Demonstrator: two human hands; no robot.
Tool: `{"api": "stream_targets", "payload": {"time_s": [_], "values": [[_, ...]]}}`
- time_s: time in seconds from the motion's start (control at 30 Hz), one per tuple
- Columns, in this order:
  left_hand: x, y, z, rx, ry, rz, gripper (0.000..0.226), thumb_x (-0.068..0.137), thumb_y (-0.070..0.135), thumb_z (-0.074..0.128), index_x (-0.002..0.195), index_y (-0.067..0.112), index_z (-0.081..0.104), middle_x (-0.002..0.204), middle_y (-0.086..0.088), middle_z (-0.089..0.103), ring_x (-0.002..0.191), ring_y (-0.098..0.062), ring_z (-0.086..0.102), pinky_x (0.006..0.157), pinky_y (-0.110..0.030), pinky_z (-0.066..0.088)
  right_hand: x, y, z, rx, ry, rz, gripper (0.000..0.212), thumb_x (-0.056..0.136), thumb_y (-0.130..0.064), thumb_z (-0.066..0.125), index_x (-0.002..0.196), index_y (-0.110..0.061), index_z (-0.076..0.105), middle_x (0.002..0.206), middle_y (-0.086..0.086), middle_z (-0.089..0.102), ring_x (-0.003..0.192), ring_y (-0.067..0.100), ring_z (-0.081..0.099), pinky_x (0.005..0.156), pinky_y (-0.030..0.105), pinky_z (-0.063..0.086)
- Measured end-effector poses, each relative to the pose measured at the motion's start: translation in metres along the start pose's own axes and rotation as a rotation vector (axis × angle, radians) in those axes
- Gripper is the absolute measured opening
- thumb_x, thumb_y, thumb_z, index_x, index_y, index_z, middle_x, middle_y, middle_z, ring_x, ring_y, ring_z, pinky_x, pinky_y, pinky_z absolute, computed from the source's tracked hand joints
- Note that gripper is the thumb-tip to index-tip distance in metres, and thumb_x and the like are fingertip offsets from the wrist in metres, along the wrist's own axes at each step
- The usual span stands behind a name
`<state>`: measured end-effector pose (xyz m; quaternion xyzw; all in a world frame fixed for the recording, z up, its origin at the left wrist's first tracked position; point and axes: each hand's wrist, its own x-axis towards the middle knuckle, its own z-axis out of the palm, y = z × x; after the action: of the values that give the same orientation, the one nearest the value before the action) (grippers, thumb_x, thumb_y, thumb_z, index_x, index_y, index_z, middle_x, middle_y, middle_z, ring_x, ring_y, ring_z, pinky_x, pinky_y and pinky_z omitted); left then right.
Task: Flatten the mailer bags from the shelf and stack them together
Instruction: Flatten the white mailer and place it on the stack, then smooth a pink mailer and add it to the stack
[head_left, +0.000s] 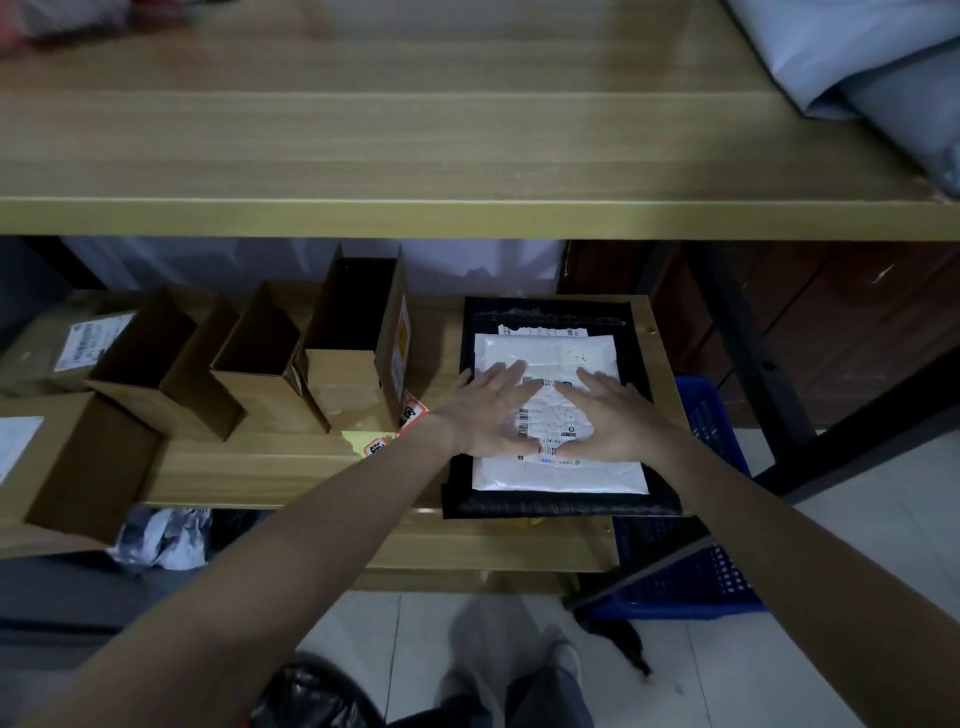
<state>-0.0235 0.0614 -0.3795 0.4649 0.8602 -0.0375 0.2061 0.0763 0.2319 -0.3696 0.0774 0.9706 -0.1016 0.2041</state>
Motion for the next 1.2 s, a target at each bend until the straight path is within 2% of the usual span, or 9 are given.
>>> {"api": "stream_targets", "payload": {"time_s": [0.23,0.4,0.6,0.7,0.77,0.83,0.97,1.1,1.2], "values": [[-0.047,-0.009,-0.04,0.016,0.145,0.131,0.086,0.085,0.068,0.043,0.149,0.038,-0.007,0.16,0.008,-0.007,0.147,-0.02,0.004,0.118,-0.048,0.014,-0.041,-0.016,-0.045,0.039,0.107,-0.084,0.076,0.086,-0.049,0.058,0.148,-0.029,0.018,0.159,-0.001,0.011,0.145,0.017,0.011,0.113,0.039,0.027],[-0.105,-0.009,-0.076,0.02,0.331,0.235,0.082,0.085,0.063,0.048,0.15,0.034,0.008,0.159,0.007,0.016,0.143,-0.017,0.024,0.114,-0.034,0.027,-0.093,-0.043,-0.085,-0.006,0.272,-0.235,0.064,0.087,-0.049,0.055,0.143,-0.03,0.03,0.148,-0.011,0.032,0.134,0.01,0.03,0.097,0.023,0.032],[-0.195,0.004,-0.134,-0.053,0.533,0.356,0.063,0.086,0.061,0.043,0.143,0.038,0.033,0.139,0.019,0.048,0.124,0.002,0.046,0.1,-0.022,0.044,-0.158,-0.084,-0.139,0.033,0.455,-0.392,0.047,0.082,-0.059,0.049,0.126,-0.044,0.045,0.12,-0.03,0.047,0.113,-0.006,0.047,0.093,0.029,0.046],[-0.233,0.006,-0.159,-0.145,0.653,0.413,0.047,0.089,0.05,0.053,0.134,0.038,0.046,0.125,0.024,0.056,0.112,0.007,0.054,0.091,-0.025,0.049,-0.183,-0.109,-0.167,0.12,0.507,-0.484,0.045,0.079,-0.059,0.049,0.12,-0.043,0.052,0.112,-0.028,0.057,0.099,-0.005,0.058,0.081,0.024,0.051],[-0.251,0.003,-0.176,-0.189,0.735,0.442,0.039,0.09,0.04,0.057,0.127,0.029,0.055,0.119,0.017,0.06,0.109,0.001,0.058,0.089,-0.028,0.05,-0.194,-0.126,-0.183,0.177,0.529,-0.549,0.038,0.078,-0.056,0.053,0.114,-0.043,0.057,0.103,-0.023,0.062,0.087,-0.003,0.063,0.07,0.017,0.05],[-0.265,-0.005,-0.192,-0.208,0.802,0.431,0.035,0.09,0.035,0.058,0.122,0.021,0.06,0.117,0.009,0.063,0.109,-0.007,0.06,0.091,-0.031,0.049,-0.198,-0.144,-0.198,0.221,0.575,-0.603,0.033,0.077,-0.056,0.055,0.107,-0.043,0.059,0.098,-0.023,0.062,0.083,-0.001,0.064,0.066,0.012,0.047],[-0.286,-0.034,-0.217,-0.13,0.983,0.341,0.031,0.091,0.034,0.056,0.115,0.017,0.065,0.114,0.006,0.064,0.107,-0.006,0.059,0.089,-0.02,0.046,-0.194,-0.176,-0.227,0.183,0.706,-0.702,0.032,0.077,-0.057,0.052,0.104,-0.041,0.06,0.095,-0.022,0.062,0.092,0.0,0.06,0.076,0.017,0.047],[-0.298,-0.078,-0.238,-0.067,1.148,0.144,0.03,0.09,0.035,0.053,0.111,0.017,0.067,0.115,0.007,0.062,0.111,-0.001,0.055,0.095,-0.015,0.039,-0.177,-0.198,-0.255,0.155,0.821,-0.752,0.032,0.08,-0.053,0.054,0.109,-0.04,0.058,0.101,-0.021,0.062,0.098,-0.003,0.057,0.081,0.014,0.042],[-0.301,-0.111,-0.25,-0.134,1.26,-0.049,0.033,0.087,0.041,0.053,0.112,0.023,0.064,0.114,0.012,0.058,0.107,-0.004,0.055,0.087,-0.008,0.037,-0.162,-0.209,-0.273,0.164,0.855,-0.753,0.029,0.083,-0.044,0.06,0.111,-0.038,0.059,0.104,-0.021,0.061,0.1,-0.004,0.055,0.085,0.009,0.038]]}}
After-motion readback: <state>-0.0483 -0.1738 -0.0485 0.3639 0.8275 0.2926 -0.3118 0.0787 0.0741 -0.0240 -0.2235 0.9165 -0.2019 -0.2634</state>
